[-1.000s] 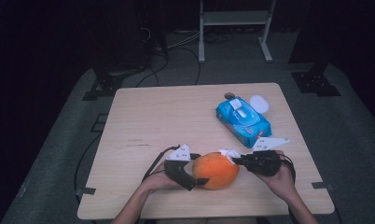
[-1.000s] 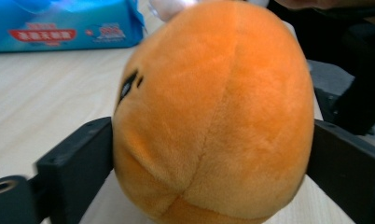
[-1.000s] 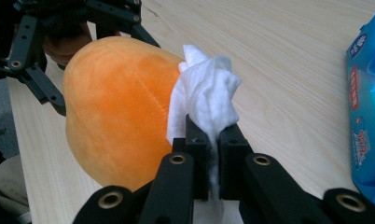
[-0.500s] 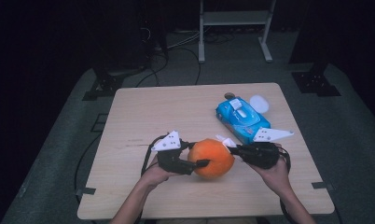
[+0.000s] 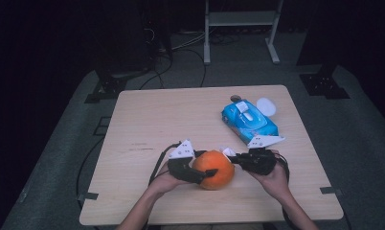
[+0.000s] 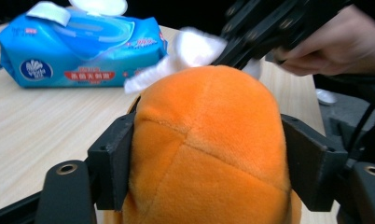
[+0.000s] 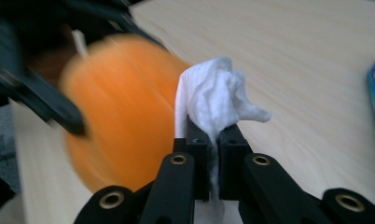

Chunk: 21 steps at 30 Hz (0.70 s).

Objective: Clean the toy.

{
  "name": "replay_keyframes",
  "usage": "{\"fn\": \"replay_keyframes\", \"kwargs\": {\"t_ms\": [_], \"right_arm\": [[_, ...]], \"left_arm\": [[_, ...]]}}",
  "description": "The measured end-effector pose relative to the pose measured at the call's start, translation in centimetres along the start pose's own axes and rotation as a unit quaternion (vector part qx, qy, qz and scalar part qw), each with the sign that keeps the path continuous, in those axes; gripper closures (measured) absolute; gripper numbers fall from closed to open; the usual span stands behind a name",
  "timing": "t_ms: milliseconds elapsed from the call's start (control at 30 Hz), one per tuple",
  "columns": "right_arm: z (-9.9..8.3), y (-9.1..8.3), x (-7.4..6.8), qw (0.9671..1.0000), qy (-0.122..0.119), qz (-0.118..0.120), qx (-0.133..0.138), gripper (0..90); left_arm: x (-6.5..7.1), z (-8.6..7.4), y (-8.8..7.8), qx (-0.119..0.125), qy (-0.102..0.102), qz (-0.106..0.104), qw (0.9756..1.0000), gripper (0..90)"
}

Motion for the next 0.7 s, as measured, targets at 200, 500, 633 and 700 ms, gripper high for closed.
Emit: {"fn": "replay_keyframes", "kwargs": {"t_ms": [200, 500, 633, 700], "right_arm": [[1.3, -0.3, -2.2, 0.9992, -0.033, 0.018, 0.017, 85.0], [0.3, -0.4, -0.4, 0.9998, -0.007, 0.007, 0.017, 84.9], [0.8, -0.6, -1.0, 0.9997, -0.017, 0.004, 0.018, 85.0], [1.3, -0.7, -1.8, 0.9992, -0.027, 0.014, 0.026, 85.0]], "left_arm": [[0.4, 0.3, 0.8, -0.002, 0.011, 0.016, 0.9998, 19.8], [-0.8, -1.2, -0.2, 0.010, 0.003, -0.036, 0.9993, 8.1], [-0.9, -1.4, 0.2, 0.007, -0.006, -0.012, 0.9999, 21.4], [-0.9, -1.3, 0.3, 0.008, -0.012, 0.002, 0.9999, 22.9]]}}
Point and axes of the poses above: each handheld gripper's, and its own axes: y roughly forward along the jaws, z roughly out of its top, x roughly to its right, the point moved 7 cm from there along y, roughly forward along the jaws, and after that the axes turned 10 degrees about x, right-handed, at the moved point
